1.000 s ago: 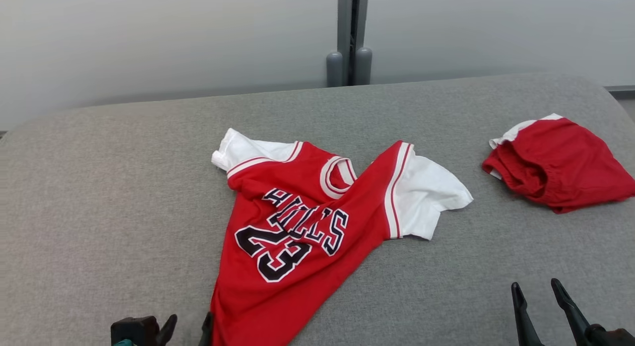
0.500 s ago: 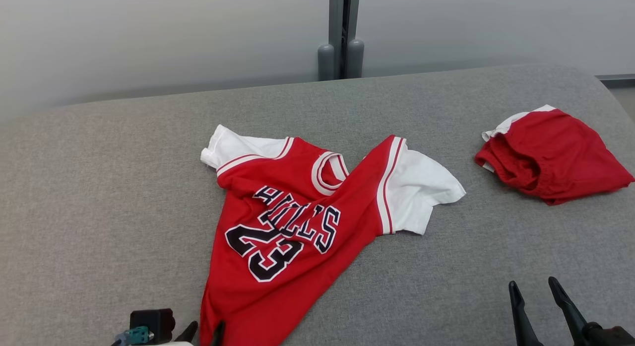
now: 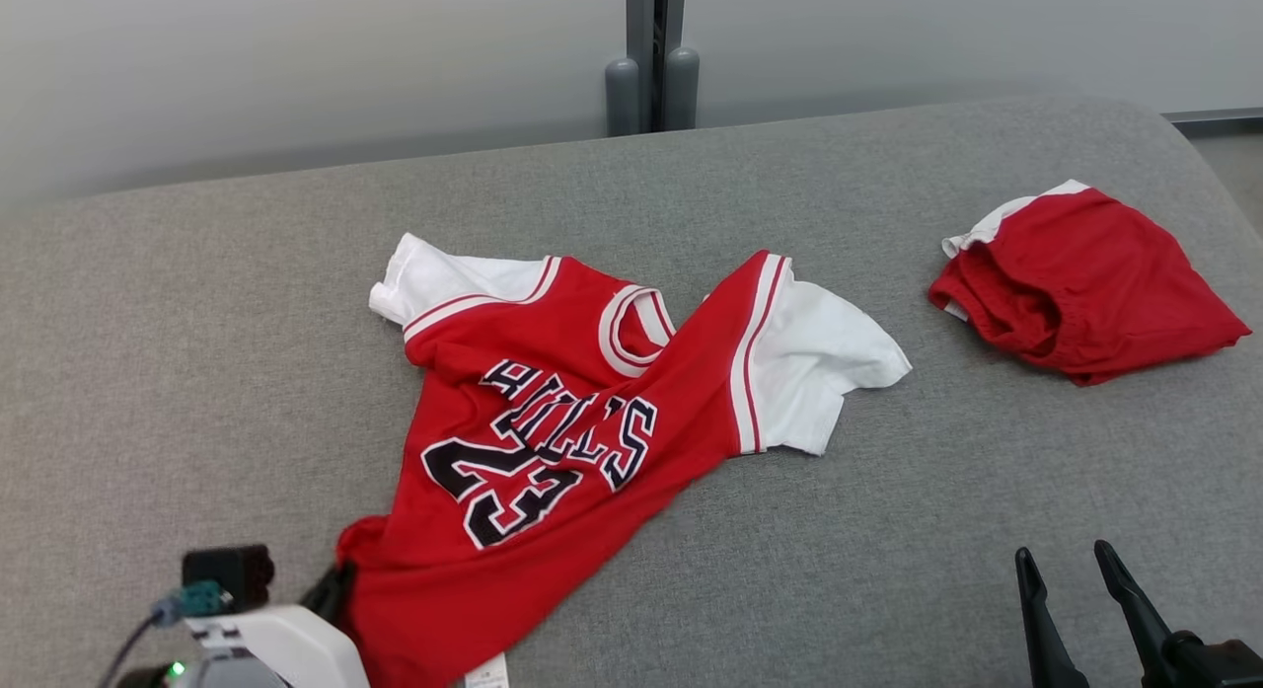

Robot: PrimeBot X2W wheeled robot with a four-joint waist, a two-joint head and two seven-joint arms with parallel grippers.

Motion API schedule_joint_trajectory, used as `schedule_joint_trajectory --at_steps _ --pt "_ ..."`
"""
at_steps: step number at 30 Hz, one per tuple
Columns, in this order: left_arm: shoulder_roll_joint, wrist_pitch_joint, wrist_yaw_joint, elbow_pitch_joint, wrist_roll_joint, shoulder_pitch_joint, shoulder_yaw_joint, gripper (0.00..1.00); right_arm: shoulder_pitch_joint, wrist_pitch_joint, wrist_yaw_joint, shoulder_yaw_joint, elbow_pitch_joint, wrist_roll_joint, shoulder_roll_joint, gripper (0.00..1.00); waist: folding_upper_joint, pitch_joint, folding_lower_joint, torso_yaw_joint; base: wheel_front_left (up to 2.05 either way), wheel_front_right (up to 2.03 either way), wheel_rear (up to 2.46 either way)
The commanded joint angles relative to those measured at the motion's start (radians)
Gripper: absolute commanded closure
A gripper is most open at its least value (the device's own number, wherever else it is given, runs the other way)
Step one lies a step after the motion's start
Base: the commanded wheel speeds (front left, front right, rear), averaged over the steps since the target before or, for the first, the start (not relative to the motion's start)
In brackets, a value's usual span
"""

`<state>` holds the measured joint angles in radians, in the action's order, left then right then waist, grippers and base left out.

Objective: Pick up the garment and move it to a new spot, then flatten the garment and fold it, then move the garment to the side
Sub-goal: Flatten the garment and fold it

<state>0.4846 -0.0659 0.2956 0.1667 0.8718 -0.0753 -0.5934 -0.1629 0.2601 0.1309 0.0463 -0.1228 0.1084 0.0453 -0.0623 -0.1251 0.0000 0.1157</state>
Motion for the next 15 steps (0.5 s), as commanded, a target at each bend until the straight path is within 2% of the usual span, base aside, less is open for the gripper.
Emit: schedule_joint_trajectory --at_steps 1,6,9,10,11,12,13,14,15 --pt "0.022 -0.002 -0.012 0.016 -0.002 -0.037 0.014 1.0 0.012 0.004 0.0 0.001 0.0 0.006 0.007 0.0 0.0 -0.006 0.0 -0.005 0.0 0.0 0.0" --pt "0.057 -0.002 -0.046 0.089 -0.023 -0.127 0.031 1.0 0.028 0.004 0.0 -0.003 -0.004 -0.001 0.007 0.0 0.0 -0.018 0.0 -0.008 0.0 0.0 0.0" --pt "0.056 0.018 -0.07 0.148 -0.045 -0.172 0.022 1.0 0.03 0.004 0.0 -0.002 -0.005 -0.006 0.007 0.0 0.0 -0.019 0.0 -0.008 0.0 0.0 0.0" --pt "0.048 0.04 -0.073 0.169 -0.051 -0.189 0.027 0.89 0.031 0.004 0.0 -0.001 -0.006 -0.006 0.007 0.0 0.0 -0.019 0.0 -0.009 0.0 0.0 0.0" --pt "0.048 0.04 -0.073 0.169 -0.051 -0.189 0.027 0.89 0.031 0.004 0.0 -0.001 -0.006 -0.006 0.007 0.0 0.0 -0.019 0.0 -0.009 0.0 0.0 0.0" --pt "0.047 0.057 -0.073 0.197 -0.062 -0.198 0.026 0.58 0.031 0.004 0.0 -0.002 -0.006 -0.007 0.007 0.0 0.0 -0.018 0.0 -0.009 0.0 0.0 0.0" --pt "0.042 0.068 -0.075 0.228 -0.062 -0.198 0.025 0.15 0.03 0.004 0.0 -0.005 -0.009 -0.008 0.007 0.0 0.0 -0.016 0.0 -0.007 0.0 0.0 0.0" --pt "0.032 0.085 -0.082 0.25 -0.058 -0.197 0.029 0.0 0.029 0.004 0.0 -0.008 -0.011 -0.01 0.007 0.0 0.0 -0.013 0.0 -0.004 0.0 0.0 0.0" --pt "0.026 0.104 -0.085 0.269 -0.05 -0.194 0.039 0.0 0.028 0.004 0.0 -0.006 -0.01 -0.008 0.007 0.0 0.0 -0.01 0.0 -0.002 0.0 0.0 0.0"
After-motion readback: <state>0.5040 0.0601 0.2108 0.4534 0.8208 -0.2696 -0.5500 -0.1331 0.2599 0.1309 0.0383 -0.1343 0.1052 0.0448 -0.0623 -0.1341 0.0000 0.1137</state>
